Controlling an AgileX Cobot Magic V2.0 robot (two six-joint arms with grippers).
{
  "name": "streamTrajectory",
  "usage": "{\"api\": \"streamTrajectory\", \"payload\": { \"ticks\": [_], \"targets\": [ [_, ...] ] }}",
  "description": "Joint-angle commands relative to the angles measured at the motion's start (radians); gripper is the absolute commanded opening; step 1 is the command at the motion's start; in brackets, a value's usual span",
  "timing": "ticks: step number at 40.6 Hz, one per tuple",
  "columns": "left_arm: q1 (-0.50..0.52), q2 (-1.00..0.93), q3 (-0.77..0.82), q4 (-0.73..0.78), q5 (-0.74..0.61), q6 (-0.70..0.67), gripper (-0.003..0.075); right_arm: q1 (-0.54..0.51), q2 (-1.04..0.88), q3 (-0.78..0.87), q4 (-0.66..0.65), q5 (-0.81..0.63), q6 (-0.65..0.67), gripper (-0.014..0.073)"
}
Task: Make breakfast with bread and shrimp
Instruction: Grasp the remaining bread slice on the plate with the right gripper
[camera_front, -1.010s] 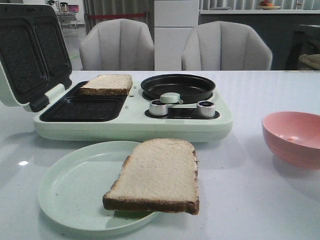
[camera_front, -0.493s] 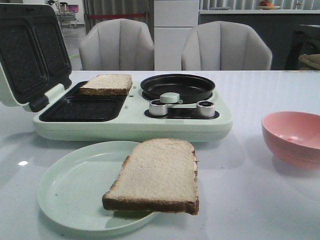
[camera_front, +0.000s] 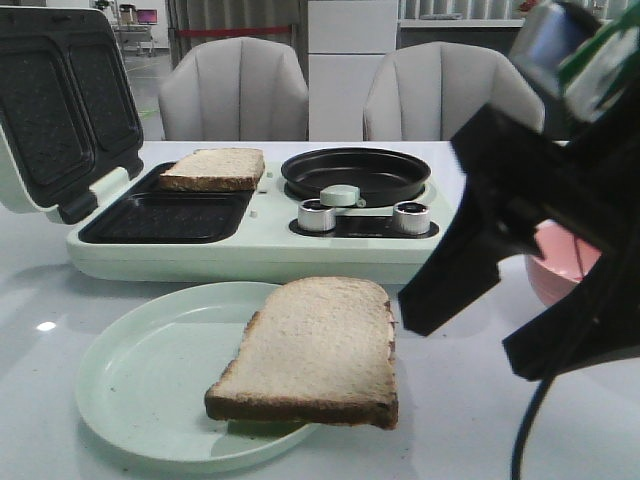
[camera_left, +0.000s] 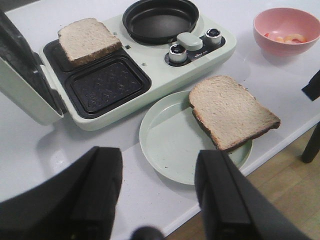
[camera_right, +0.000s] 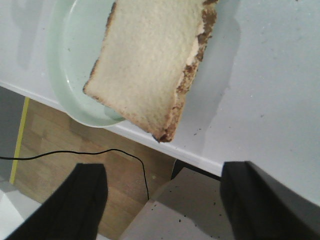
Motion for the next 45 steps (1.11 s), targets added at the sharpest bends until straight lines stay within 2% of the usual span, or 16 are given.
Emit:
{"api": "streamTrajectory", "payload": {
  "ticks": [1,11,29,38,45],
  "targets": [
    [-0.007,0.006,-0.024,-0.016,-0.076,-0.013,0.0391,0.023,0.057,-0.061,0.042,-0.043,-0.015,0.0577],
    [-0.007,0.006,-0.024,-0.016,-0.076,-0.013,0.0391,0.028,0.223,-0.161,0.042,-0.023,-0.015,0.0577],
    [-0.007,0.006,-0.024,-0.016,-0.076,-0.013,0.0391,0.027,0.373,-0.317,0.044,0.009,-0.015,0.0561],
    [-0.007,0.006,-0.024,-0.016,-0.076,-0.013,0.0391,0.027,0.399,-0.327,0.045,0.011,-0.015,0.0444],
    [-0.007,0.006,-0.024,-0.016,-0.076,-0.013,0.0391,0.027,0.408,-0.327,0.045,0.02,-0.015,0.0268]
  ]
}}
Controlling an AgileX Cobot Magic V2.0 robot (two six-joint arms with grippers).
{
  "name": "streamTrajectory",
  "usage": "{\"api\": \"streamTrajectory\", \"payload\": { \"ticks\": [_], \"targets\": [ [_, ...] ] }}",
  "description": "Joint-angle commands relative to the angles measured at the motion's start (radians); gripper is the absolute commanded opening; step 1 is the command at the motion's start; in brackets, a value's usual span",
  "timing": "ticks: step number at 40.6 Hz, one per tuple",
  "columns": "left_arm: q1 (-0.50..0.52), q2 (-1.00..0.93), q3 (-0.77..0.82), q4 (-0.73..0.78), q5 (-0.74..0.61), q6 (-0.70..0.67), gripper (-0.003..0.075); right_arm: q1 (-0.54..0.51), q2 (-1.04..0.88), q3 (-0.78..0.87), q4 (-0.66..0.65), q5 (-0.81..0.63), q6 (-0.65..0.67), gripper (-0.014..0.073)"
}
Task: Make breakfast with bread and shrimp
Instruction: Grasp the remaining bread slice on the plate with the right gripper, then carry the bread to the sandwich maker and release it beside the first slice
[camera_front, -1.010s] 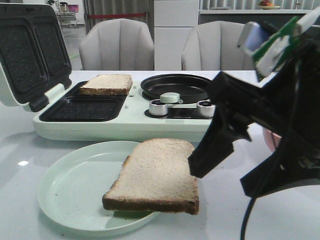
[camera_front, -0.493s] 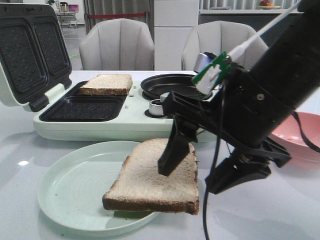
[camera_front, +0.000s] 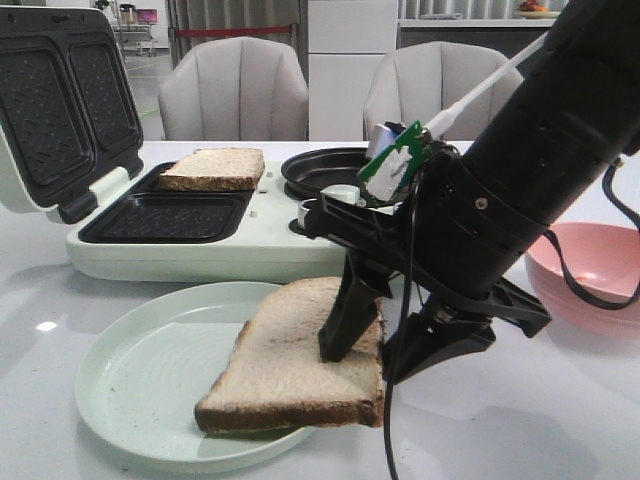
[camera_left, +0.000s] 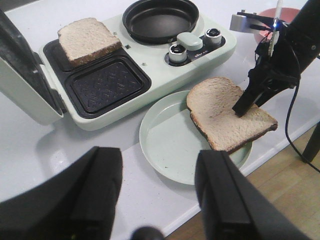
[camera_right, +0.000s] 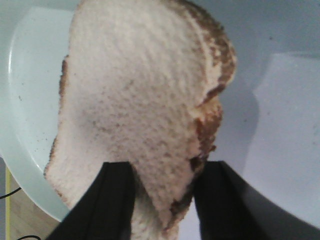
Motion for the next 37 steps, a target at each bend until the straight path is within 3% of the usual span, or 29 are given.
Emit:
{"api": "streamTrajectory", "payload": {
  "ticks": [1,11,37],
  "targets": [
    [-0.007,0.006,-0.024,-0.015,-0.076,-0.013,0.0391,0.0,-0.034,-0.027,0.022,0.015,-0.015,0.0243],
    [-0.007,0.006,-0.024,-0.015,-0.076,-0.013,0.0391,0.0,-0.036,-0.027,0.022,0.033,-0.015,0.0033],
    [-0.007,0.006,-0.024,-0.015,-0.076,-0.013,0.0391,0.0,-0.367,-0.04,0.004,0.096,-0.015,0.0036]
  ]
}}
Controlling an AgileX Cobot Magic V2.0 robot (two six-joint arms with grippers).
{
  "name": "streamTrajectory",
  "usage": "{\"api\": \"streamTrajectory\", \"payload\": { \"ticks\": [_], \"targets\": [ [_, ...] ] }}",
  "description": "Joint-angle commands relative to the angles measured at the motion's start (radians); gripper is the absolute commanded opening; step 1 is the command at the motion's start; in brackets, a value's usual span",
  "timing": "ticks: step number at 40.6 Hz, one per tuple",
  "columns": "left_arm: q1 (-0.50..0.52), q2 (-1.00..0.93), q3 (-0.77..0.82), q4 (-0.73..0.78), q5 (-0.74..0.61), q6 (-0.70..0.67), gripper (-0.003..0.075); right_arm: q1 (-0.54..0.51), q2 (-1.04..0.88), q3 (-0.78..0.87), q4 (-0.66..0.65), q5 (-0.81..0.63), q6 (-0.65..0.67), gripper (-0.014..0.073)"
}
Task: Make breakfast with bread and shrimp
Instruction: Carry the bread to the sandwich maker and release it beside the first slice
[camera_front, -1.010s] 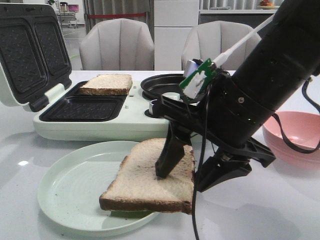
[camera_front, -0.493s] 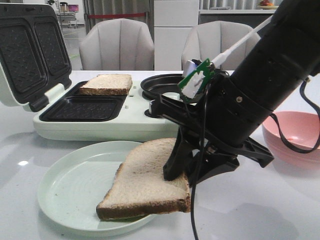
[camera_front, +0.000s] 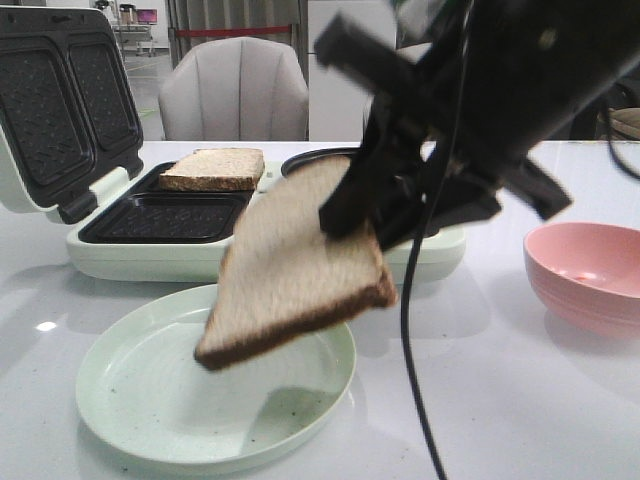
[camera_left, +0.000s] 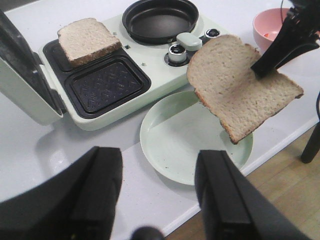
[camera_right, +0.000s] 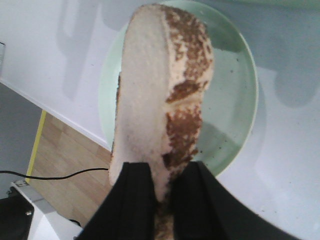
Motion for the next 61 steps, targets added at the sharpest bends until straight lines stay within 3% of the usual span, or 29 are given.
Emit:
{"api": "streamTrajectory", "payload": {
  "ticks": [1,8,17,23,39,47,50,57,61],
  "targets": [
    [-0.007,0.006,-0.024,-0.014,-0.076,-0.013,0.0391,0.0,-0.087,-0.044,0.027,0.014,-0.015,0.0036],
    [-0.007,0.006,-0.024,-0.014,-0.076,-0.013,0.0391,0.0,-0.115,-0.143,0.043,0.053,-0.015,0.0036],
    [-0.007,0.006,-0.024,-0.014,-0.076,-0.013,0.0391,0.002,-0.033,-0.26,0.063,-0.024,-0.016,0.0036],
    [-0.007,0.006,-0.024,-0.014,-0.076,-0.013,0.0391,0.002,0.118,-0.369,0.063,-0.05,-0.059,0.0036],
    [-0.007,0.006,-0.024,-0.014,-0.076,-0.013,0.0391,0.002,0.568,-0.875,0.106,0.004,-0.06,0.0036],
    [-0.007,0.006,-0.024,-0.014,-0.078,-0.013,0.0391,0.002,0.697,-0.987,0.13,0.017,-0.06,0.0046],
    [-0.007,0.006,-0.024,-0.014,-0.078,-0.013,0.0391,0.002,0.722,-0.99,0.13,0.016,-0.06,0.0125],
    [-0.007,0.006,-0.024,-0.014,-0.078,-0.013,0.0391,-0.003,0.727,-0.99,0.124,0.014,-0.06,0.0523],
    [-0.007,0.006,-0.024,-0.014,-0.078,-0.013,0.0391,-0.012,0.725,-0.99,0.119,0.018,-0.06,0.0631]
  ]
}}
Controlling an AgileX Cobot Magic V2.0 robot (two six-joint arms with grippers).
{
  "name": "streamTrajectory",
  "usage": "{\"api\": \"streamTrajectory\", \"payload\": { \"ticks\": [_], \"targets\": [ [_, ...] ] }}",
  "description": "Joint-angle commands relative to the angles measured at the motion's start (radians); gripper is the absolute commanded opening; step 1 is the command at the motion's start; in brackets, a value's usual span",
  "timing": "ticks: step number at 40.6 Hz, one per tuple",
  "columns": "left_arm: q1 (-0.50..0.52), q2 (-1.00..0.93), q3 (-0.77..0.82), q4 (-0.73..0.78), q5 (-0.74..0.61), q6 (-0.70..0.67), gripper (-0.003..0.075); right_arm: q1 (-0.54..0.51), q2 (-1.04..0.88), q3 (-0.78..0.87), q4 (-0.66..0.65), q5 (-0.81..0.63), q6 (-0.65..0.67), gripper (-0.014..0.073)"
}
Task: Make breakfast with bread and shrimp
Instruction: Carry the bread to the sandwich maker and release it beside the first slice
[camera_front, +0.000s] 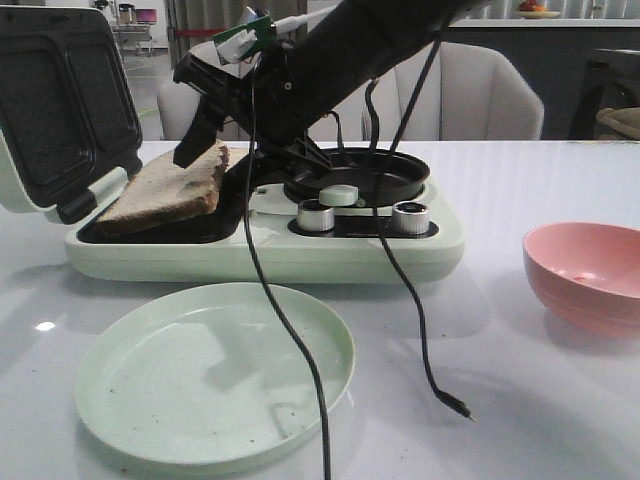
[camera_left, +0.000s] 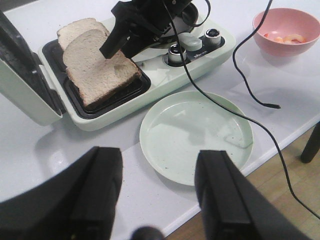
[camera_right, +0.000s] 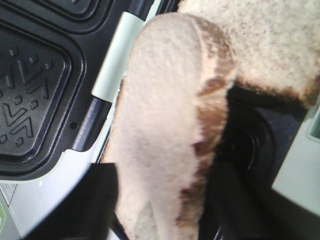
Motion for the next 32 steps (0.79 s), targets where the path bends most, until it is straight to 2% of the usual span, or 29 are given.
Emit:
{"api": "streamTrajectory", "payload": {
  "ticks": [1,8,13,17,21,26,28,32],
  "targets": [
    [-0.007,0.006,-0.024,-0.013,-0.078,-0.013,0.0391,-0.013,-0.076,-0.039,0.035,-0.01,-0.016,0.0624],
    [-0.007,0.006,-0.024,-0.013,-0.078,-0.013,0.0391,-0.052,-0.118,-0.039,-0.023,0.058,-0.015,0.0568],
    [-0.007,0.006,-0.024,-0.013,-0.078,-0.013,0.0391,-0.06,-0.195,-0.039,-0.135,0.118,-0.003,0.0523],
    [-0.007,0.006,-0.024,-0.013,-0.078,-0.013,0.0391,-0.051,-0.272,-0.039,-0.281,0.166,0.062,0.0487],
    [-0.007,0.006,-0.024,-0.013,-0.078,-0.013,0.0391,-0.024,-0.368,-0.034,-0.504,0.23,0.172,0.0477],
    [-0.007,0.006,-0.024,-0.013,-0.078,-0.013,0.0391,0.04,-0.51,0.065,-0.739,0.242,0.285,0.0478],
    [-0.007,0.006,-0.024,-0.013,-0.078,-0.013,0.0391,0.063,-0.577,0.124,-0.805,0.227,0.312,0.0478],
    [-0.007,0.006,-0.024,-0.013,-0.078,-0.013,0.0391,0.094,-0.686,0.247,-0.845,0.203,0.328,0.0478]
  ]
}}
